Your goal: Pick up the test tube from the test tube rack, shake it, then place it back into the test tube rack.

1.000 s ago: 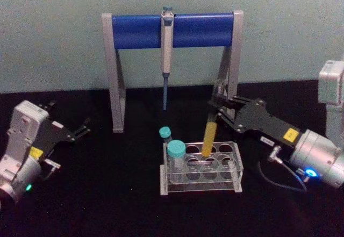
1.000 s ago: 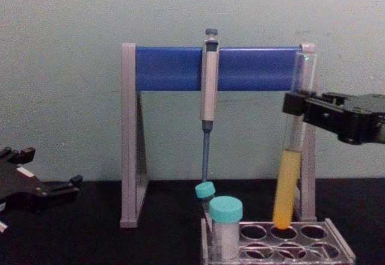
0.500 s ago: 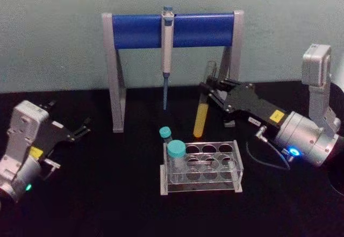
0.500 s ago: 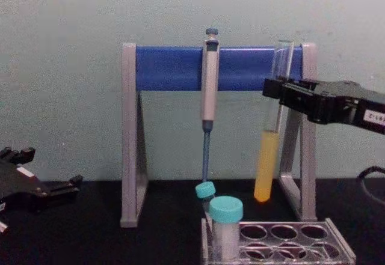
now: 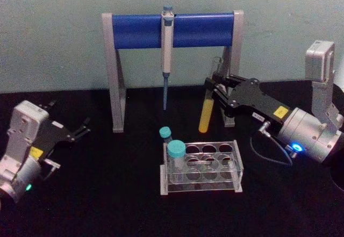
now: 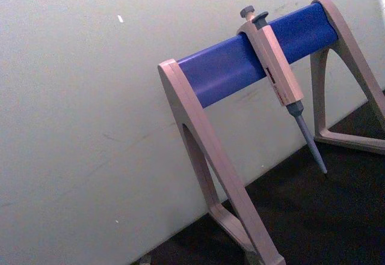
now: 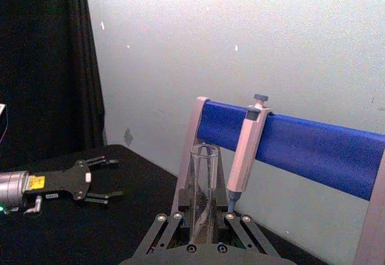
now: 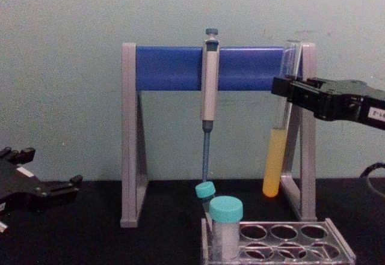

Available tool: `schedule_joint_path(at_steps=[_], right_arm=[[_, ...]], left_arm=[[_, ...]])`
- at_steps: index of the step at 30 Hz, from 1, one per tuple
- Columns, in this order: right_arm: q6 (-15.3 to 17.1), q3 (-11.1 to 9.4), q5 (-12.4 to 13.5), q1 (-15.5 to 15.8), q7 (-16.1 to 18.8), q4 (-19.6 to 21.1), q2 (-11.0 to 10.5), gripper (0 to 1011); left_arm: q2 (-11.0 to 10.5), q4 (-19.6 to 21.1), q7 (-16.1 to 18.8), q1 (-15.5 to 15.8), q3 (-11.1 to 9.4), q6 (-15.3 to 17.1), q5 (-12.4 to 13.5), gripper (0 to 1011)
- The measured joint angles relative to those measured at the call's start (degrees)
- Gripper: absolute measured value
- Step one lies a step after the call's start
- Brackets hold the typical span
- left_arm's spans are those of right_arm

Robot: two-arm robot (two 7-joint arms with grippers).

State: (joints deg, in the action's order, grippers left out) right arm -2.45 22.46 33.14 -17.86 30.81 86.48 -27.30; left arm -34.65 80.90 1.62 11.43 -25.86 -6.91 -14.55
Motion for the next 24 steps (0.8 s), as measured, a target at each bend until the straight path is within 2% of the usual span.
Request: schedule_joint_path(at_steps=[13,20,24], right_arm=[[-0.05,-0.6,0.08,0.37,-0.24,0.18,-0.37,234],[0.01,-2.48,-0.04,2.7,-1.83,2.51,-2.05,234],[0.59,-3.6,-0.02,5.77,-2.47,5.88,-3.85,234]], left_arm=[[0.0,0.0,0.0,0.0,0.0,0.0,0.0,1001],[0.0,0.0,0.0,0.0,0.0,0.0,0.0,1001],[0.0,0.0,0.0,0.0,0.0,0.0,0.0,1001]])
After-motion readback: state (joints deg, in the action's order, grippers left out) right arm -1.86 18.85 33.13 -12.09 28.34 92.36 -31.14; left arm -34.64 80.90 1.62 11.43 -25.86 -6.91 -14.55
